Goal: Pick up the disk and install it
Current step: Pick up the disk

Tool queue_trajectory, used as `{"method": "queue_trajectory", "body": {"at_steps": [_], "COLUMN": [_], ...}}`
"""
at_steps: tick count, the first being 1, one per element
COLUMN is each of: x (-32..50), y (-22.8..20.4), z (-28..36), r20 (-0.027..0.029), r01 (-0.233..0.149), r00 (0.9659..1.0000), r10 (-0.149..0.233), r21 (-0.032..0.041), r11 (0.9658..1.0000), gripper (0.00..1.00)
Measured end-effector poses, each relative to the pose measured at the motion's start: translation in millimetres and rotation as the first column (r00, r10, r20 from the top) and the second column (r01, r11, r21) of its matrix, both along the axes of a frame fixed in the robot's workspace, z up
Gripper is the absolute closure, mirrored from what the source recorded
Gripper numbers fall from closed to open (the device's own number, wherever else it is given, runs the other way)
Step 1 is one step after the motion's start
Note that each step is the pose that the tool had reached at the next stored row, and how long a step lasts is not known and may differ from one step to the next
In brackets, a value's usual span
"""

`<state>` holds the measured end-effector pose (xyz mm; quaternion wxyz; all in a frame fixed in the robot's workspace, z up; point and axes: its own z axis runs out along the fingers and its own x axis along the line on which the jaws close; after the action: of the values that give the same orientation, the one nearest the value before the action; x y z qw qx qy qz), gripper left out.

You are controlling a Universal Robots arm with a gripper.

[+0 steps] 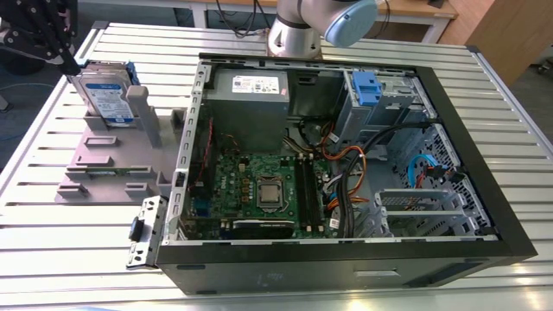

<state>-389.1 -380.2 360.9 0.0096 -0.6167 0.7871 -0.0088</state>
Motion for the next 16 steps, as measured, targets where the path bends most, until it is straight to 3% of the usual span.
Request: {"method": "queue_trajectory", "body": {"at_steps": [7, 12, 14, 16], "x": [0.0, 0.0, 0.0, 0.0], "y": [0.0, 0.0, 0.0, 0.0], "z": [0.0, 0.0, -0.1, 0.0], "r20": [0.0000, -0.0005, -0.0047, -0.0158], "r01": [-0.046, -0.057, -0.060, -0.063], "r00": [0.9989, 0.9984, 0.9982, 0.9979], "r10": [0.046, 0.057, 0.060, 0.063], "r21": [0.0017, 0.0050, 0.0073, 0.0086], "r11": [0.9989, 0.9983, 0.9982, 0.9980], "gripper": [0.89, 0.89, 0.89, 0.89]}}
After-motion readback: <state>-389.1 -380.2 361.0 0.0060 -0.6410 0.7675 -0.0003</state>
